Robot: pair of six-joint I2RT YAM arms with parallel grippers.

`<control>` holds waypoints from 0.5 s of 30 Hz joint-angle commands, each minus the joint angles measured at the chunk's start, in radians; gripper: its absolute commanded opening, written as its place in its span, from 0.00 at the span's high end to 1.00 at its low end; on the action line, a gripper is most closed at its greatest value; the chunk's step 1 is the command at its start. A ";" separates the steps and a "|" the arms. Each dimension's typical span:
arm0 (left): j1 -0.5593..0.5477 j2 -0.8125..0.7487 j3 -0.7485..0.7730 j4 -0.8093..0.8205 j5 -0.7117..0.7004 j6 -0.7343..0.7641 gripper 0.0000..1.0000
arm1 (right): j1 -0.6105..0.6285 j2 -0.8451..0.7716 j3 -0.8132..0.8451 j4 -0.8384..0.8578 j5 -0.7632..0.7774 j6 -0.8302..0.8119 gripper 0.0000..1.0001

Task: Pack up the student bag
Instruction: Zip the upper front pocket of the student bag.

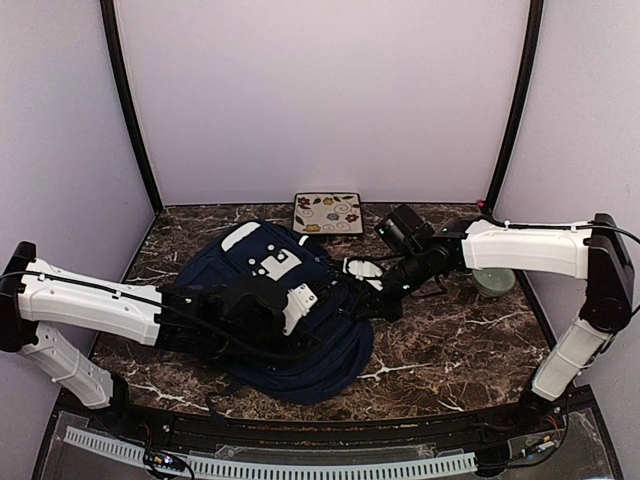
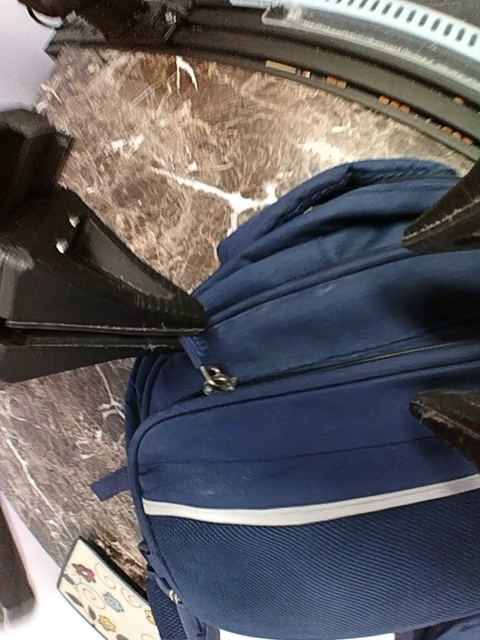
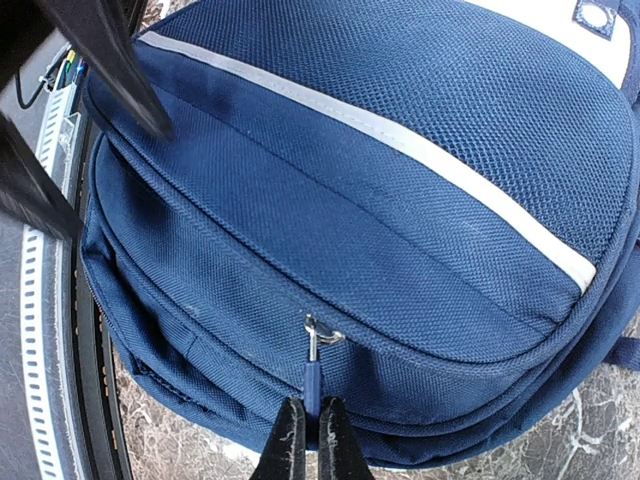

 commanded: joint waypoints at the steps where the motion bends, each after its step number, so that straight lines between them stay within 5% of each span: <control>1: -0.007 0.106 0.106 -0.016 -0.092 -0.004 0.51 | 0.009 -0.032 0.004 0.016 -0.031 0.012 1.00; 7: -0.008 0.135 0.109 -0.026 -0.196 0.024 0.54 | 0.006 -0.075 -0.013 0.014 -0.031 0.002 1.00; 15: -0.008 0.133 0.089 -0.040 -0.257 0.052 0.75 | -0.016 -0.070 -0.007 0.006 -0.057 -0.003 1.00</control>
